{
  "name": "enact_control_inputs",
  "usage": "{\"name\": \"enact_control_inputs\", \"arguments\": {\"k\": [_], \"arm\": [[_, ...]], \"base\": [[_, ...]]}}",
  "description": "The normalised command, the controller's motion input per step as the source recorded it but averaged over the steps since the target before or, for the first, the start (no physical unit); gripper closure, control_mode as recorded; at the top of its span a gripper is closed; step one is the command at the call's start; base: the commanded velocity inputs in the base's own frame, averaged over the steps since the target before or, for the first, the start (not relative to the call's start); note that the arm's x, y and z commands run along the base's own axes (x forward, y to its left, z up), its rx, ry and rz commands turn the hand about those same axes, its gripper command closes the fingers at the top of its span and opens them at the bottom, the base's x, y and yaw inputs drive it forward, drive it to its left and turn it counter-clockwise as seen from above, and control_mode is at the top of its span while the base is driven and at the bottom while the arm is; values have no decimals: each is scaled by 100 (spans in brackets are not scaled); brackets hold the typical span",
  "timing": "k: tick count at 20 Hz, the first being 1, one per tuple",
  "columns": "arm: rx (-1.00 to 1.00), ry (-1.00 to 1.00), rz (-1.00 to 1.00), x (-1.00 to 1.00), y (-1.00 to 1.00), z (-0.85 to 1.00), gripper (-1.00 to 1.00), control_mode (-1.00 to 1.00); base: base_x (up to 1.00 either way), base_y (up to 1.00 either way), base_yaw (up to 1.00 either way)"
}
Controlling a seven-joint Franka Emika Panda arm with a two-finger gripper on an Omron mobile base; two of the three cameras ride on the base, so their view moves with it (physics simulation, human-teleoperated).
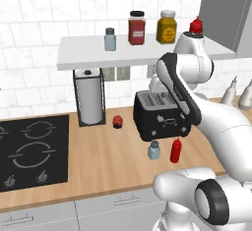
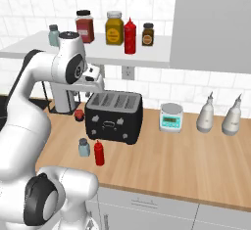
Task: Put the shaker and condiment bottle from the counter next to their counterparts in the cabinet.
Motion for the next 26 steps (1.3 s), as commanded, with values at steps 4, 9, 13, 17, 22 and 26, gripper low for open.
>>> {"name": "enact_control_inputs", "arguments": {"k": [4, 9, 13, 17, 22, 26], "arm": [[0, 0, 0, 0, 0, 0, -100, -100], [-1, -13, 0, -36, 0, 0, -100, -100], [-5, -33, 0, -78, 0, 0, -100, -100], [0, -12, 0, -30, 0, 0, -100, -100], [-3, -15, -1, -32, -8, -8, -100, -100], [-10, -18, 0, -91, -23, -45, -100, -100]], "base": [[0, 0, 0], [0, 0, 0], [0, 0, 0], [0, 0, 0], [0, 0, 0], [0, 0, 0]]}}
